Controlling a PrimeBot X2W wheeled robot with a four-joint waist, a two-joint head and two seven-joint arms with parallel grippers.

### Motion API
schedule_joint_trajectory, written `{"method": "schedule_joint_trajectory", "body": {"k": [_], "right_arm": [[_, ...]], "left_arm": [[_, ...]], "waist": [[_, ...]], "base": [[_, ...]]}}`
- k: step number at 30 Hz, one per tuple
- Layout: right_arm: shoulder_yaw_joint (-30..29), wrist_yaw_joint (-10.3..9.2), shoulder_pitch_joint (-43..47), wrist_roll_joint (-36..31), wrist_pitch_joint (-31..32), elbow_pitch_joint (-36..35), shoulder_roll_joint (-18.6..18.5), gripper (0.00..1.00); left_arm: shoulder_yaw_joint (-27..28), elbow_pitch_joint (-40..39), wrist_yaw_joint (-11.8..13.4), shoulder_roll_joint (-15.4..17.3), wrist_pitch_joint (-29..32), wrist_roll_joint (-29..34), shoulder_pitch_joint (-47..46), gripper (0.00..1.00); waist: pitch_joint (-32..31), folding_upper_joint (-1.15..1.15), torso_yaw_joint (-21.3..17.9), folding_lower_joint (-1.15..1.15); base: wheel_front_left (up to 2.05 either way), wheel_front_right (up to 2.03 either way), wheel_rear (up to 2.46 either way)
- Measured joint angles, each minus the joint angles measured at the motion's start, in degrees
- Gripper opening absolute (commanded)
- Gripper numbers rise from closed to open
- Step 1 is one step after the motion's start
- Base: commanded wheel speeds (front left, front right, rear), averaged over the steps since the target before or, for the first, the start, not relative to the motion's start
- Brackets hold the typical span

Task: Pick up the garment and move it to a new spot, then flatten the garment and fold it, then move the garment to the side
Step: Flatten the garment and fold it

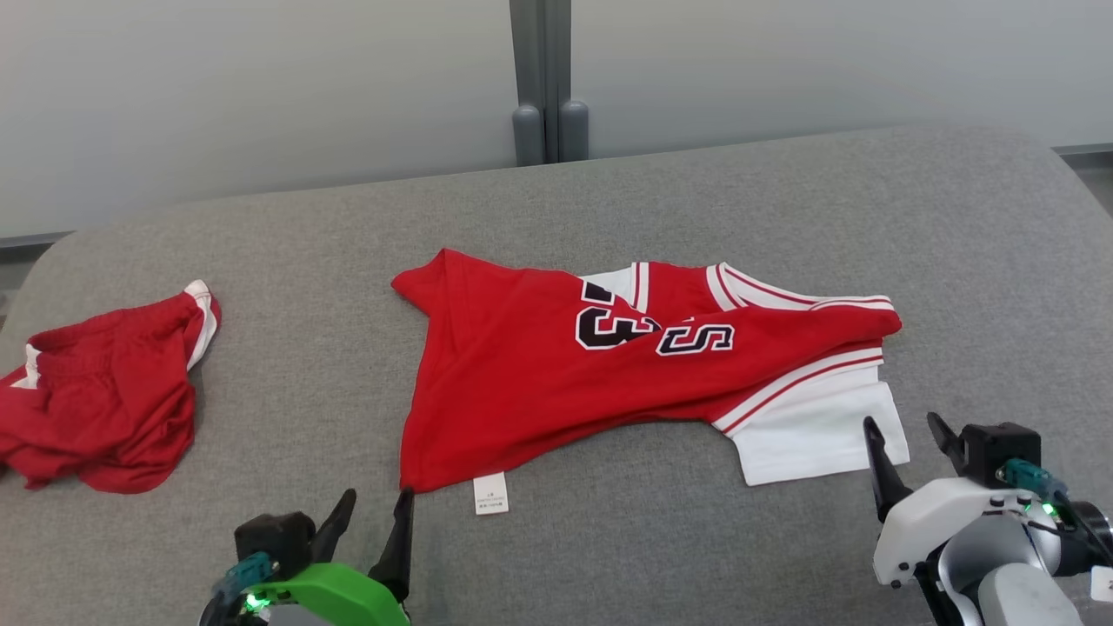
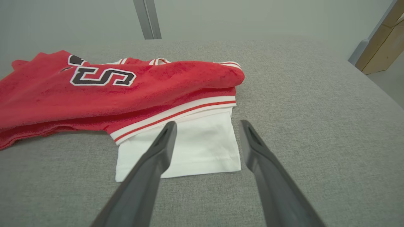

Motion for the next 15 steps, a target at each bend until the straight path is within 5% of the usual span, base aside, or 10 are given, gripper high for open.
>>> {"method": "schedule_joint_trajectory", "body": {"k": [15], "right_arm": [[0.1, 0.0, -12.6, -1.8, 1.4, 17.6, -1.4, 1.0]], "left_arm": [[-3.3, 20.8, 1.0, -2.2, 1.2, -1.9, -14.1, 1.0]], "waist": [[5.9, 0.0, -3.2, 0.0]], "base": [[0.0, 0.0, 0.0]]}}
